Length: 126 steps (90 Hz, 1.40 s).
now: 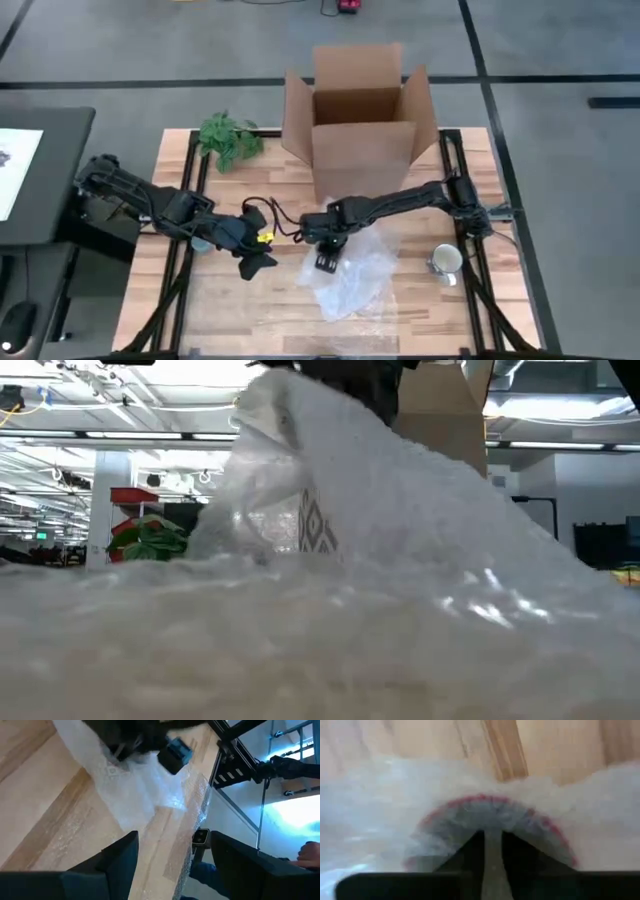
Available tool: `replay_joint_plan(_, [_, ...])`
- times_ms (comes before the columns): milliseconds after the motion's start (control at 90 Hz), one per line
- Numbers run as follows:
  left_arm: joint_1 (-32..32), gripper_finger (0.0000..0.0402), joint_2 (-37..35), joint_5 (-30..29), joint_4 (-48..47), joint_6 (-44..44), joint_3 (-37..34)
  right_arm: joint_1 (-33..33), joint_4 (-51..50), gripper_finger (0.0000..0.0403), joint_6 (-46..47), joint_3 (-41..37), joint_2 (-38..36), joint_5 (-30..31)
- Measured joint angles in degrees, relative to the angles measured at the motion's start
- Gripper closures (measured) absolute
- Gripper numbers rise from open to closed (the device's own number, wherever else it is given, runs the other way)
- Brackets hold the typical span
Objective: Wrap mug
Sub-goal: Wrap the white mug with bubble wrap
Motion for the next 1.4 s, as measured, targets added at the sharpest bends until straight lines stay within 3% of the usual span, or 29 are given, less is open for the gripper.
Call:
replay_joint_plan(156, [0.0,0.0176,0.0,0.0,-0.02,0.12,0.0,-0.14,-5.8,0.0279,-0.34,5.75,0.0,0.2])
replay_joint_plan(322, [0.0,0.0176,0.0,0.01,-0.07,0.27,0.0,-0.47,-13.2,0.0271,-0.32,10.9,-0.03,0.18])
replay_joint_plan(489, [0.0,0.0176,0.0,-0.13,-0.21,0.33,0.0,0.19,-14.5,0.0302,-0.82,9.51,-0.11,-1.19])
replay_joint_plan(744, [0.0,0.0176,0.02,-0.31,-0.33,1.1,0.0,1.08,-6.83,0.0396,1.45,-3.2,-0.14,-0.72])
replay_joint_plan(1067, [0.02,0.0176,0.02,-1.4,-0.26,1.62,0.0,-0.07,7.03,0.0402,2.29,-9.79,-0.33,-0.05])
replay_joint_plan(1211, [0.02,0.0176,0.02,-1.69,-0.09,1.6,0.0,-1.37,3.25,0.0402,2.11,-8.57,-0.09,-0.17])
replay_joint_plan(1400, [0.02,0.0176,0.02,-1.8,-0.13,1.0,0.0,-1.95,-5.86,0.0402,-0.81,-1.05,0.07,-0.81])
